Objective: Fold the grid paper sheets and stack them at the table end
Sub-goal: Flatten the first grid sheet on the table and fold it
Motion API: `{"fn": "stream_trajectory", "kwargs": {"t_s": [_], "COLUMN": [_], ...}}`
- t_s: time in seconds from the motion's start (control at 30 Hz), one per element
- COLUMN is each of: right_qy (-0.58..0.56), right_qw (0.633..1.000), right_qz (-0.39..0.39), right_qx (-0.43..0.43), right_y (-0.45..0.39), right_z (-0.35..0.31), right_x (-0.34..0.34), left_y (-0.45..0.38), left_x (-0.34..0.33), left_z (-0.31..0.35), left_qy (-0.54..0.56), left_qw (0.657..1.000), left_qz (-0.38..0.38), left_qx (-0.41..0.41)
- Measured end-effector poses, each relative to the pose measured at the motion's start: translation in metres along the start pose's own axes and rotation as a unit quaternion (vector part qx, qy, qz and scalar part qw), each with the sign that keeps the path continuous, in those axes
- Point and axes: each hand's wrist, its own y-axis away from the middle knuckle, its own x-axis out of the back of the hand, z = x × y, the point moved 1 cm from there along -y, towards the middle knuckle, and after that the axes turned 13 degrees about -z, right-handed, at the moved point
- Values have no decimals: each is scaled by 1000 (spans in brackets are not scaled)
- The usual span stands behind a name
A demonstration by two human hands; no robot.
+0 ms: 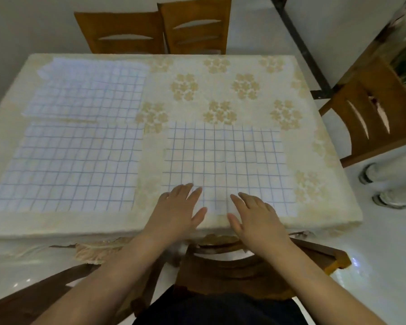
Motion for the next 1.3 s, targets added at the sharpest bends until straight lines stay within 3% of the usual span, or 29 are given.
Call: {"fn": "stream_trajectory", "kwargs": {"t_s": [0.27,0.5,0.83,1.0,1.17,1.3], "right_qy": [27,26,61,65,48,34], "right_qw": [998,996,995,994,995,995], "right_qz": [0,-30,-55,-72,-82,-88], "right_qx": [49,79,54,46,43,44], "right_y": [-72,-153,-198,-200,-201,-202], "right_z": [24,43,56,55,55,55], "right_x": [6,-5,-29,-36,-44,-46], "left_y": [-58,-104,-142,-147,-152,-158], "left_x": [-10,-38,-59,-59,-50,-48], "left_z": [4,-24,-65,-82,-100,-111], "left_qy": [5,72,224,336,459,475], "left_qw": [1000,992,947,892,799,787], "left_qz": [12,92,137,158,114,61], "left_qx": [26,39,188,259,371,389]}}
